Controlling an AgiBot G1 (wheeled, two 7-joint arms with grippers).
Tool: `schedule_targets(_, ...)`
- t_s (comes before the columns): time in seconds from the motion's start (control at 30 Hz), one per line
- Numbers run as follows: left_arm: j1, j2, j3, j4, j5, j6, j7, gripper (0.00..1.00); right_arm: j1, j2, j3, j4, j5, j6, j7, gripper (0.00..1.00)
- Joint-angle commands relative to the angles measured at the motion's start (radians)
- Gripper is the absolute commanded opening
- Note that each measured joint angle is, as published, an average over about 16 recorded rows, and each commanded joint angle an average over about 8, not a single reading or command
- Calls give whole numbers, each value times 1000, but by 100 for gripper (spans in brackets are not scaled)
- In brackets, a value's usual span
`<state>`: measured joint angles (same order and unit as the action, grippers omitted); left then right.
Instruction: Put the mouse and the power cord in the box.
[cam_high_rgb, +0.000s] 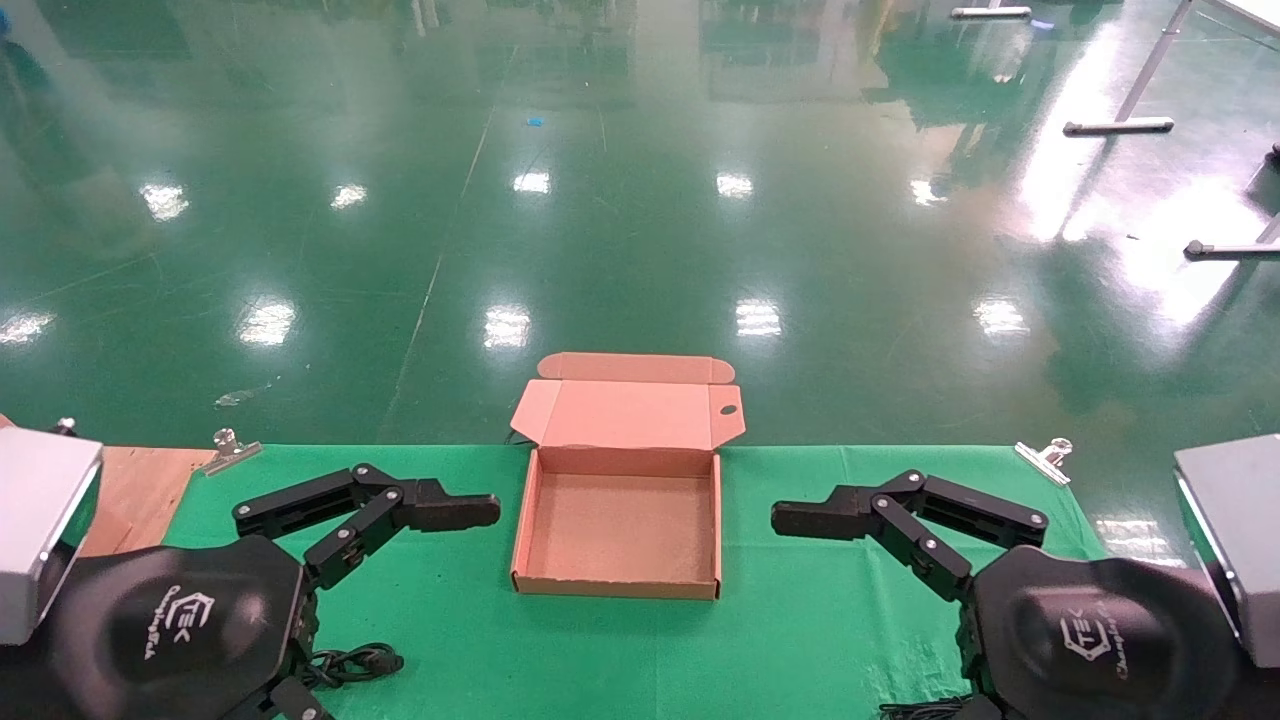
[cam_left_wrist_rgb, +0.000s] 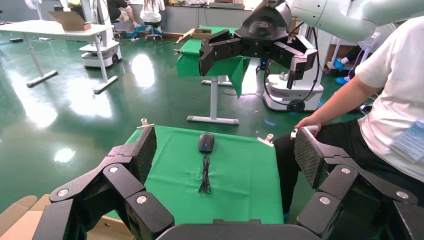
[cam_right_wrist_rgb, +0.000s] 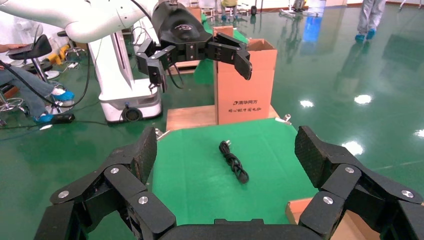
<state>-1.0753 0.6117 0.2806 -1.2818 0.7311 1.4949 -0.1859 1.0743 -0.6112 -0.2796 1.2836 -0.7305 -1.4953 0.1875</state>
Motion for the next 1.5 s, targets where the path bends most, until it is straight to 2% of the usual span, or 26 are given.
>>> schedule_targets(0.03, 0, 0, 0, 0, 0, 0, 0, 100, 0, 0, 0, 0, 0, 0, 0, 100)
schedule_targets(1.5, 0, 0, 0, 0, 0, 0, 0, 100, 0, 0, 0, 0, 0, 0, 0, 100)
